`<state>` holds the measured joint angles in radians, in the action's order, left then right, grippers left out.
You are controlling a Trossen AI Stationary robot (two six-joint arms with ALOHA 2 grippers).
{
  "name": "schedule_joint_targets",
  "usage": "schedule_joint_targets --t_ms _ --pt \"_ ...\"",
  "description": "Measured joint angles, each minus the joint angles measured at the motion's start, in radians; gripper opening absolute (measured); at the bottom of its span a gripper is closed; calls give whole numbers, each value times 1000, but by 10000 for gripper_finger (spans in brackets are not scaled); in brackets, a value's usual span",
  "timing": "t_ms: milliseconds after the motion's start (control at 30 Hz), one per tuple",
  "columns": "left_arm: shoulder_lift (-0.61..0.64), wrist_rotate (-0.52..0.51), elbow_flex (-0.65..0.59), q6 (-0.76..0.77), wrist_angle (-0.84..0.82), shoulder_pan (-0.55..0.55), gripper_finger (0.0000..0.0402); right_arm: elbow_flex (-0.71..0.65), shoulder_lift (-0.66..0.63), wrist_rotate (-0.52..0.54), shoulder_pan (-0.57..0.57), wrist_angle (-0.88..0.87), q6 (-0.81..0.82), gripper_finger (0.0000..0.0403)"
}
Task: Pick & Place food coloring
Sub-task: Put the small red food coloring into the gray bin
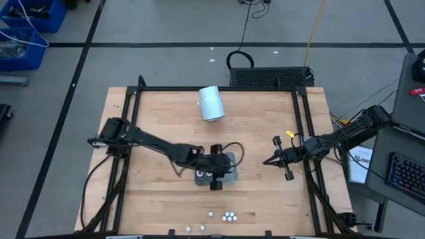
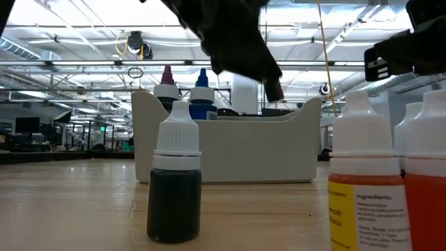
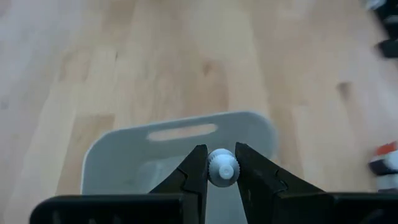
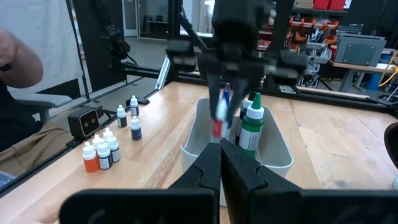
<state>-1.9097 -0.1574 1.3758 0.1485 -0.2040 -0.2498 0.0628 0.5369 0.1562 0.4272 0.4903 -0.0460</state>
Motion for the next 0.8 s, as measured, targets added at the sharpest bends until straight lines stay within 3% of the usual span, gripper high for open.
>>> schedule_joint_targets --t_ms 167,800 --pt "-59 -27 76 31 -105 10 67 0 0 0 0 -6 0 0" --pt "-81 -43 81 28 -169 -2 67 0 2 0 0 -9 -2 0"
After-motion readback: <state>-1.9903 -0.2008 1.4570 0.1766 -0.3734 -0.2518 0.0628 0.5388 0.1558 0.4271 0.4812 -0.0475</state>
